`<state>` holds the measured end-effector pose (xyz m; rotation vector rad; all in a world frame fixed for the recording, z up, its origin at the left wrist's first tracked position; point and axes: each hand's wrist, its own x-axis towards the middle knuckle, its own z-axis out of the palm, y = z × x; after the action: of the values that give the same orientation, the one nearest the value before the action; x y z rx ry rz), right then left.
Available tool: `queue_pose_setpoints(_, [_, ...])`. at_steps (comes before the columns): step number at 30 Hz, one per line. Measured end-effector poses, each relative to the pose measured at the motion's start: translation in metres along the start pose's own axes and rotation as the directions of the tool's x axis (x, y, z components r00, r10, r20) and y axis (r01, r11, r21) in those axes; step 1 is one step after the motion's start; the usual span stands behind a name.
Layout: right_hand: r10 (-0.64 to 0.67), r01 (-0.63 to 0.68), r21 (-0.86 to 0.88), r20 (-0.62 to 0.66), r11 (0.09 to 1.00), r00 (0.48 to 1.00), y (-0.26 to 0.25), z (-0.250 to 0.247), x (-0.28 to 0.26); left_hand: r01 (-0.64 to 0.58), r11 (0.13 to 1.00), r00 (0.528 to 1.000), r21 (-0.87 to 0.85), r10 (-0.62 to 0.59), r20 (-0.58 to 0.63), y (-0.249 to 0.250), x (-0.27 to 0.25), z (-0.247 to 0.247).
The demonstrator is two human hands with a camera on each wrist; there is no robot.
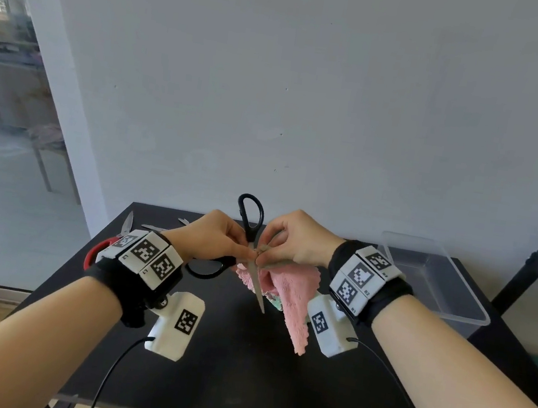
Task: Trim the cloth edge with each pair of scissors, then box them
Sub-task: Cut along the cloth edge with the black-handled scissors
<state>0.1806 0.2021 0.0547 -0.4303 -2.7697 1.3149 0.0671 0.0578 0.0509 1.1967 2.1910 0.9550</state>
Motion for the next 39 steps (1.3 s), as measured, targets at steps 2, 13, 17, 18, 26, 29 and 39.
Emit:
queue_pose_setpoints(2, [-0.01, 0.01, 0.005, 0.004, 1.0, 1.0, 0.0, 0.003, 0.001, -0.005, 1.0, 1.0, -0.01, 0.005, 0.011, -0.001, -0.001, 0.0])
queue_pose_setpoints(13, [-0.048, 0.048, 0.078, -0.002, 0.996, 0.999, 0.01, 0.002, -0.002, -0.028, 0.998, 0.997, -0.06, 0.032, 0.065, -0.006, -0.003, -0.001])
queue_pose_setpoints(17, [-0.032, 0.033, 0.083, -0.016, 0.996, 0.999, 0.015, -0.004, -0.003, 0.002, 0.997, 0.998, -0.082, 0.003, 0.066, -0.01, -0.002, -0.002])
queue_pose_setpoints(18, [-0.029, 0.03, 0.089, -0.012, 0.996, 1.0, 0.017, -0.004, -0.004, 0.007, 0.997, 0.998, -0.083, -0.001, 0.067, -0.011, -0.002, -0.003])
queue_pose_setpoints(26, [-0.033, 0.035, 0.119, -0.017, 0.992, 0.999, 0.028, -0.012, -0.008, 0.013, 0.995, 0.997, -0.094, -0.006, 0.082, -0.014, -0.001, -0.003])
queue_pose_setpoints(29, [-0.033, 0.036, 0.11, -0.033, 0.993, 0.999, 0.032, -0.016, -0.01, 0.015, 0.995, 0.997, -0.103, -0.007, 0.083, -0.014, -0.002, -0.004])
queue_pose_setpoints(39, [0.0, 0.013, 0.091, -0.144, 0.996, 0.99, 0.046, -0.034, -0.018, 0.047, 0.993, 0.999, -0.109, -0.044, 0.03, -0.02, -0.007, -0.013])
